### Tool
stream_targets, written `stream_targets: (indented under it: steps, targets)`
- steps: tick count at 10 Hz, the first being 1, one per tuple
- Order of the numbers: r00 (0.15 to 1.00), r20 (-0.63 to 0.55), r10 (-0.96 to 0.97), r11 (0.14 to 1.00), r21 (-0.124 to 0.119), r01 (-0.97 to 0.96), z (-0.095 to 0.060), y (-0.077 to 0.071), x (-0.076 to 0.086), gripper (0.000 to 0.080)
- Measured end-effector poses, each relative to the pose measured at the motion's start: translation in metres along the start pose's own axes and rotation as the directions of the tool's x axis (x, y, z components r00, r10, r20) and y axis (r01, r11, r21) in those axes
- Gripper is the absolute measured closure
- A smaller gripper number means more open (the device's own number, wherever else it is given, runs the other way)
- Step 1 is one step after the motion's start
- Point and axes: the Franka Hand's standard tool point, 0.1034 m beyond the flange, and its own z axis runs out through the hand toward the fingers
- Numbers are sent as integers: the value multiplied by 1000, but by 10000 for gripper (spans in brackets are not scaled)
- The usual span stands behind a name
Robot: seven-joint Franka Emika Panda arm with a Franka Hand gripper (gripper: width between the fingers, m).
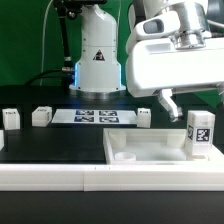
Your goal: Assemble one leg
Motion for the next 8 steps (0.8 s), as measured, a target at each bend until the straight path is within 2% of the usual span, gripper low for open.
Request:
stream_targets:
  steps: [3,4,5,6,8]
  targets:
    - [996,92,-5,1000,14,3,-3,-3,-3,151]
    - [982,189,-8,1000,29,3,-3,-6,-6,151]
    - [976,216,-2,1000,27,-4,-3,0,0,151]
    - [959,283,9,999,29,-18,-1,3,-4,151]
    - [920,391,39,998,29,-55,1,6,-2,151]
